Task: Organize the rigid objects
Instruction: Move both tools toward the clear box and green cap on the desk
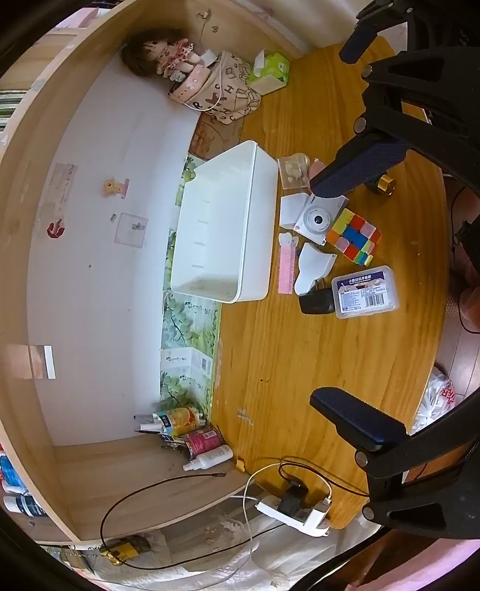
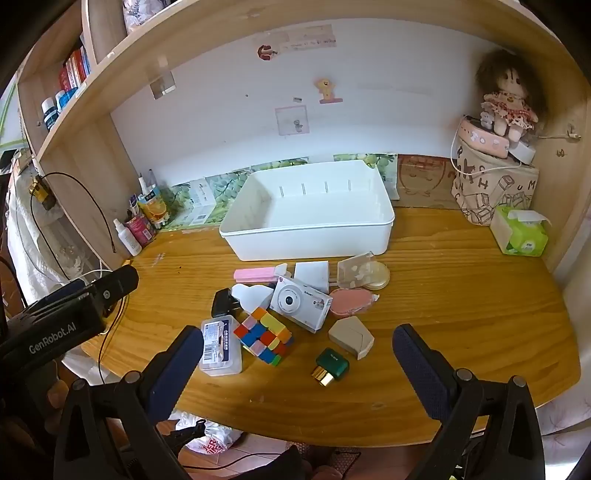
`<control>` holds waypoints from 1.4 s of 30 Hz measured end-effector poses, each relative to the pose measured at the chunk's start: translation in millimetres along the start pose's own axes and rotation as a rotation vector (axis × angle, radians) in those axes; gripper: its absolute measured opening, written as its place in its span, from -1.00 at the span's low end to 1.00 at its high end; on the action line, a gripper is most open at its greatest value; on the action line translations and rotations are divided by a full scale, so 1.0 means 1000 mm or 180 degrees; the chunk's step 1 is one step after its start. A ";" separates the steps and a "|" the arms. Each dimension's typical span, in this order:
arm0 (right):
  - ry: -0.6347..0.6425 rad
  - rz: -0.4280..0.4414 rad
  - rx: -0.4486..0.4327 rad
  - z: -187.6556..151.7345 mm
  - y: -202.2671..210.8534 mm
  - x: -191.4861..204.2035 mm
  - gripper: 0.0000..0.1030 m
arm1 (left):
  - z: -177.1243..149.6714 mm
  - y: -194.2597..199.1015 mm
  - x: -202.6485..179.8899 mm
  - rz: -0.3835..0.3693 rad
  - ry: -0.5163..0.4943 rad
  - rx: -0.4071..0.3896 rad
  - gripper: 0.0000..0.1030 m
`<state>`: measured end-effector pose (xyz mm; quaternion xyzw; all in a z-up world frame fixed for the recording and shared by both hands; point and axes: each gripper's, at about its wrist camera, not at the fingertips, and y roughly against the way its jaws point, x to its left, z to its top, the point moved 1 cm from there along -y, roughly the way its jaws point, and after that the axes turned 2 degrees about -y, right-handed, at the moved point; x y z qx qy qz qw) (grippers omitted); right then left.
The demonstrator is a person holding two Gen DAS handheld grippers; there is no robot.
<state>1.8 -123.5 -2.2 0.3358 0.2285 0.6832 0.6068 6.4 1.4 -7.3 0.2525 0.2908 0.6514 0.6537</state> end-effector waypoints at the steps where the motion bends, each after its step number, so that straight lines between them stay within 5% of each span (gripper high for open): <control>1: -0.0001 -0.0001 0.0000 0.000 0.001 0.000 0.99 | 0.000 0.000 0.001 -0.0002 0.0009 -0.0003 0.99; 11: -0.0013 0.0005 -0.0005 -0.002 0.007 -0.004 0.99 | -0.003 0.014 0.001 -0.0047 0.0099 -0.0085 0.99; 25: -0.0033 0.0068 0.0175 -0.022 0.008 0.001 0.99 | -0.024 0.015 0.002 -0.0010 0.0143 0.0119 0.98; 42: -0.0274 0.0110 0.0743 -0.050 -0.040 -0.015 0.99 | -0.046 -0.037 0.005 -0.0036 0.0193 0.0824 0.98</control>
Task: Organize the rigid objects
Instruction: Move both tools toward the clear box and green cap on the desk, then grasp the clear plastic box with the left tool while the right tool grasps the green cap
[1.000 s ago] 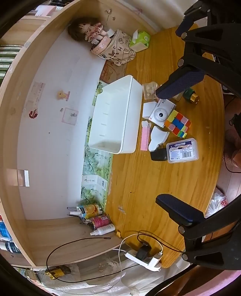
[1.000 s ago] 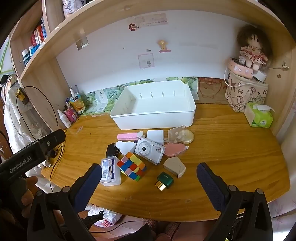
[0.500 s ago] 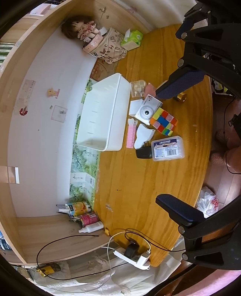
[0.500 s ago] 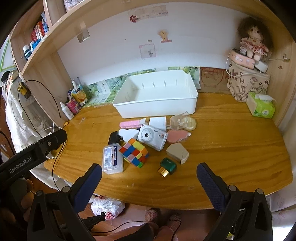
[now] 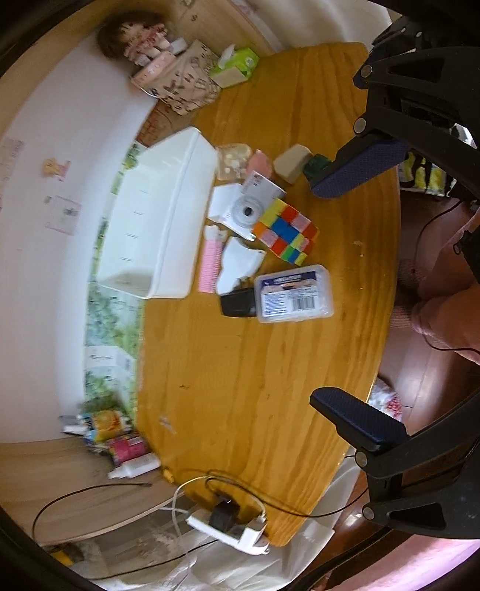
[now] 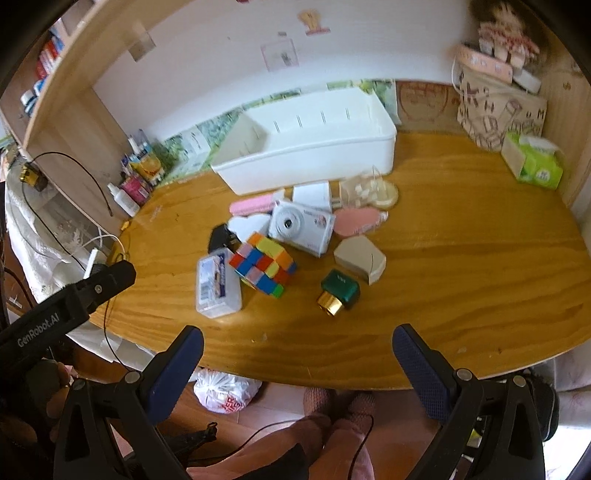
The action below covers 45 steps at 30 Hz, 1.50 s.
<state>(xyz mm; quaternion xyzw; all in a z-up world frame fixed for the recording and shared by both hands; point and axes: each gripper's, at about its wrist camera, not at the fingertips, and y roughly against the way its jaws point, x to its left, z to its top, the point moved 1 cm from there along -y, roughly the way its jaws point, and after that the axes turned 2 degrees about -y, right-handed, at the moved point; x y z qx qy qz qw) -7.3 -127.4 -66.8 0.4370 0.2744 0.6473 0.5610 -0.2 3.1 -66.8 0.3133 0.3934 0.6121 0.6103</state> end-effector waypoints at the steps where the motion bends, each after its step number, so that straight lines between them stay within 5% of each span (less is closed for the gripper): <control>1: -0.0026 -0.0014 0.0039 0.000 -0.005 -0.002 0.99 | 0.000 -0.006 0.000 0.0004 0.0009 0.0062 0.98; 12: -0.0236 -0.0169 0.0357 0.005 -0.074 -0.018 0.99 | 0.001 -0.094 0.002 0.0126 0.0033 0.0837 0.98; 32: -0.0277 -0.0154 0.0780 0.018 -0.134 -0.031 0.65 | 0.023 -0.158 0.012 0.0333 0.0130 0.1199 0.97; 41: -0.0252 -0.0180 0.0861 0.028 -0.146 -0.026 0.35 | 0.031 -0.179 0.022 0.0194 0.0261 0.1376 0.63; 45: -0.0208 -0.0266 0.0871 0.031 -0.148 -0.027 0.14 | 0.032 -0.191 0.037 0.0101 0.0352 0.1428 0.30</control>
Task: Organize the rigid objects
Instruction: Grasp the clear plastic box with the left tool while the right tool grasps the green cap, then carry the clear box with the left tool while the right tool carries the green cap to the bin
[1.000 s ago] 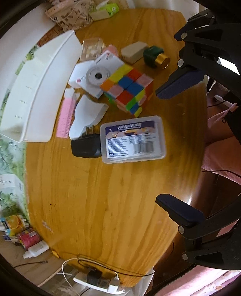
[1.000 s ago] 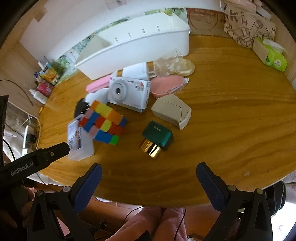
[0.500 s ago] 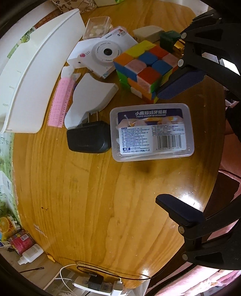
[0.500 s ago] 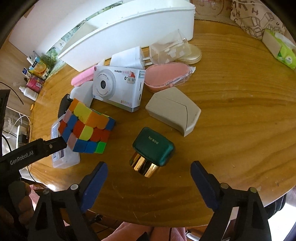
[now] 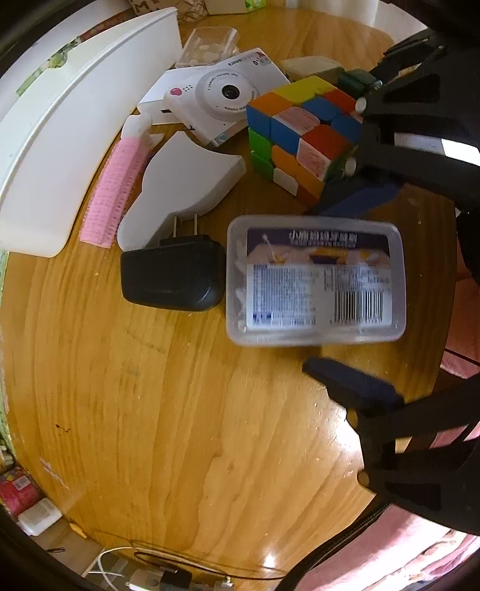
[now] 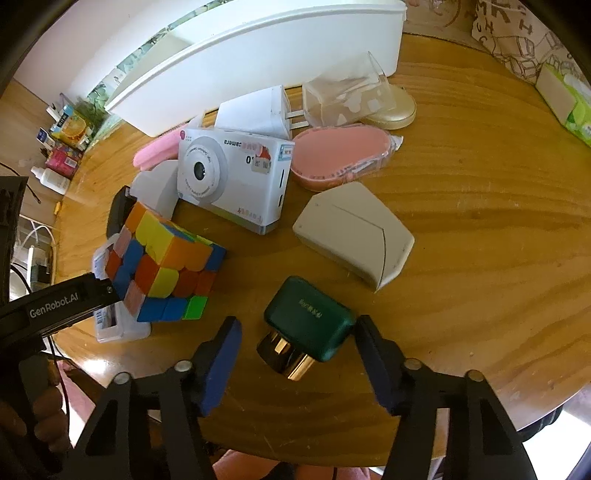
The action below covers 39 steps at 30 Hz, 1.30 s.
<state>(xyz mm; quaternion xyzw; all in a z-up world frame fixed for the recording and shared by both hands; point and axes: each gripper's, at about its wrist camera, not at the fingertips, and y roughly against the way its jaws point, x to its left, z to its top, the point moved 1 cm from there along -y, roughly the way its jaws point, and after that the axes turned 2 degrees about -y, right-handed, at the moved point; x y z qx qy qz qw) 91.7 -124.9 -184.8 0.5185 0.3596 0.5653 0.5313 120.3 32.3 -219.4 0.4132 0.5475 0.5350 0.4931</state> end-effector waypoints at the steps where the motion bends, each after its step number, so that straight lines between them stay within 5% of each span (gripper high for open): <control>1: -0.0001 -0.0025 -0.0001 0.001 0.000 0.000 0.08 | 0.002 -0.002 0.000 -0.0015 0.0018 0.0017 0.29; 3: -0.0012 -0.0061 -0.0012 0.002 -0.001 -0.002 -0.09 | 0.007 -0.005 0.003 -0.0042 0.0044 0.0032 0.29; 20: -0.0120 -0.0006 -0.0094 0.002 0.008 0.010 -0.10 | 0.033 0.014 0.038 -0.0202 -0.0076 0.0064 0.28; 39: 0.0026 -0.0082 -0.1026 0.003 0.100 0.050 -0.10 | 0.047 0.128 0.090 -0.0471 -0.0221 -0.0884 0.28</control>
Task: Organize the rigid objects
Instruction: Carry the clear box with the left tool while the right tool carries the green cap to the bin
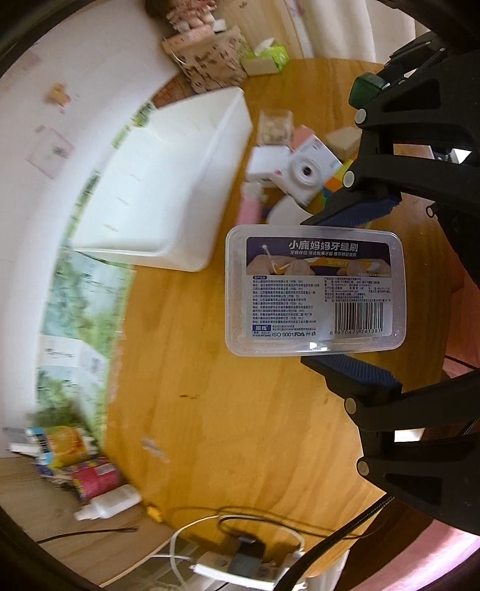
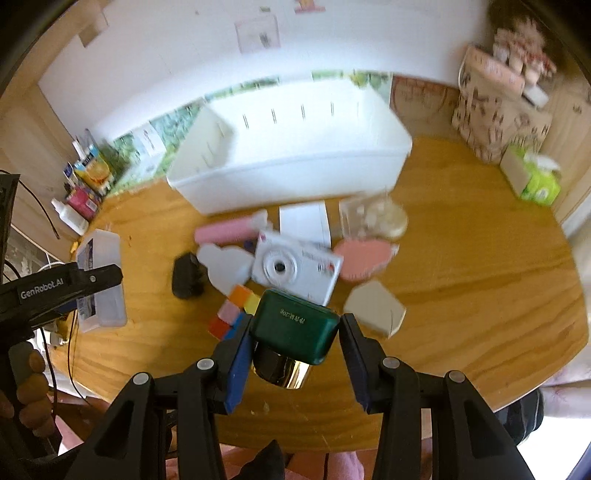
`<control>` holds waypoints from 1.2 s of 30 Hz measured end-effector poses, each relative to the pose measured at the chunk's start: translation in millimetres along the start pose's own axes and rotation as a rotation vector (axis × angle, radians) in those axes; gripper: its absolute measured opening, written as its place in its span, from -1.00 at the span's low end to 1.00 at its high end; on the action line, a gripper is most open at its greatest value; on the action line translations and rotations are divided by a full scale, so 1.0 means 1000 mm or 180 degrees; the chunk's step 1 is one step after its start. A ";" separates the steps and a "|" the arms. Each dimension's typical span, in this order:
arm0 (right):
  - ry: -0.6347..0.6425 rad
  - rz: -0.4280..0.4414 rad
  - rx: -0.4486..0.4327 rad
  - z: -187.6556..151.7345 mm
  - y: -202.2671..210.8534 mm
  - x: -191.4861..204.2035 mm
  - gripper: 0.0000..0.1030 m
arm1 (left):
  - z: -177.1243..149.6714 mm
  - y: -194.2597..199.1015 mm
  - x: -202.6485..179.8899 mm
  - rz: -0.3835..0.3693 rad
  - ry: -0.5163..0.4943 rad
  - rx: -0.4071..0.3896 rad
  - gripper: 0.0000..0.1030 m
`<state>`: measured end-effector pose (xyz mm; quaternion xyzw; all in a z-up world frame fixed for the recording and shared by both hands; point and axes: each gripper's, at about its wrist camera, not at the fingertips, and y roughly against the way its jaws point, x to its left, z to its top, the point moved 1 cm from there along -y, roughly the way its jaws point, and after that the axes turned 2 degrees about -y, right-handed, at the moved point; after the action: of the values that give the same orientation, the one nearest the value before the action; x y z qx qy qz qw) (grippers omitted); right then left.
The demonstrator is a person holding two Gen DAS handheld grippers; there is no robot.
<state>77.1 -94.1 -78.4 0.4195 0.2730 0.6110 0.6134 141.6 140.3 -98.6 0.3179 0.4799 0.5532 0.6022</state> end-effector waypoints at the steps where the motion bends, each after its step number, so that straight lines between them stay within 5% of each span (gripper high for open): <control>1: 0.0012 -0.0009 -0.0041 0.004 0.002 0.005 -0.10 | 0.003 0.003 -0.001 -0.0007 -0.0004 -0.0053 0.28; 19: 0.0279 0.0113 -0.0773 0.075 0.034 0.018 -0.10 | 0.045 0.043 -0.046 -0.0156 -0.0161 -0.0772 0.28; 36: 0.0384 0.0399 -0.1127 0.155 -0.010 -0.010 -0.10 | 0.098 0.026 -0.103 -0.0474 -0.0498 -0.1544 0.28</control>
<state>213.1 -131.5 -11.4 0.2838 0.1708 0.7105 0.6208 230.9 59.9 -18.9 0.1698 0.3073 0.5801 0.7350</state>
